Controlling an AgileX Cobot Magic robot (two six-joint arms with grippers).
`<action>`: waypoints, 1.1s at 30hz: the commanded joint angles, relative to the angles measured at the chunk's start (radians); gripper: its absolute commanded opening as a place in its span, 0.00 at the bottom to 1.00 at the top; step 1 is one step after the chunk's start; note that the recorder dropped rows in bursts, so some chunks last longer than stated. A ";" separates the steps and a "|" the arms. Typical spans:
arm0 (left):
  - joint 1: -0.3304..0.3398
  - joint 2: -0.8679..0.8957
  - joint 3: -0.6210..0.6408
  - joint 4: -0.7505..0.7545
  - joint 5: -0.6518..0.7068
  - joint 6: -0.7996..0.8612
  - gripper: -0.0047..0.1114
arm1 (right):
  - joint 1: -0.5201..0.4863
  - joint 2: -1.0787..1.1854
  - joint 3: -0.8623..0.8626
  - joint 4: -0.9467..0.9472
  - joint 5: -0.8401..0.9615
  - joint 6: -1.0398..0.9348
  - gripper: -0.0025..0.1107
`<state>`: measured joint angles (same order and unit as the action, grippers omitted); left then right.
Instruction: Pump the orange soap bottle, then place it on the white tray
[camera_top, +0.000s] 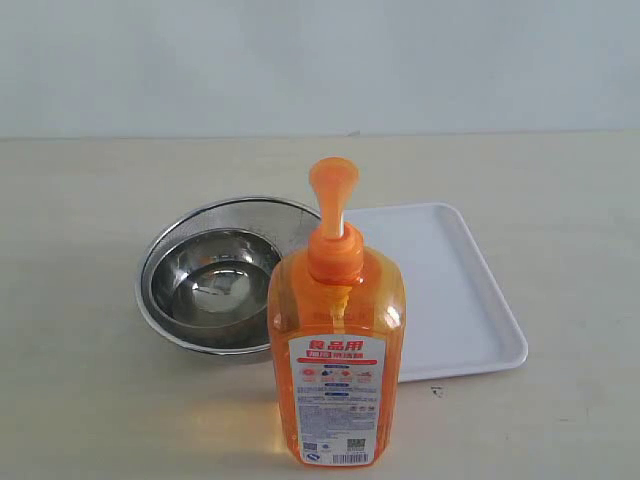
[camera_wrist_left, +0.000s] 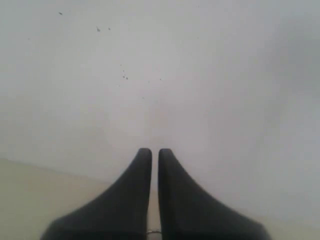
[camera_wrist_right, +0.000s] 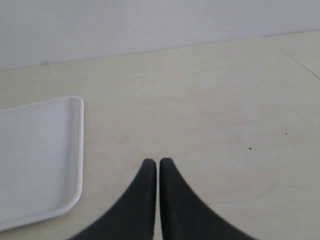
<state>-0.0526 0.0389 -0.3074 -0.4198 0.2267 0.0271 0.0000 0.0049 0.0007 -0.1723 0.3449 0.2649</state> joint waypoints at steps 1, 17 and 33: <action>0.002 0.107 -0.032 -0.150 -0.019 0.155 0.08 | -0.003 -0.005 -0.001 0.000 -0.010 -0.004 0.02; -0.015 1.007 -0.433 -0.939 0.994 1.614 0.08 | -0.003 -0.005 -0.001 0.000 -0.010 -0.004 0.02; -0.015 1.350 -0.344 -1.080 0.994 2.105 0.15 | -0.003 -0.005 -0.001 0.000 -0.010 -0.004 0.02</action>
<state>-0.0654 1.3715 -0.6566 -1.4875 1.2102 2.1236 0.0000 0.0049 0.0007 -0.1723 0.3449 0.2649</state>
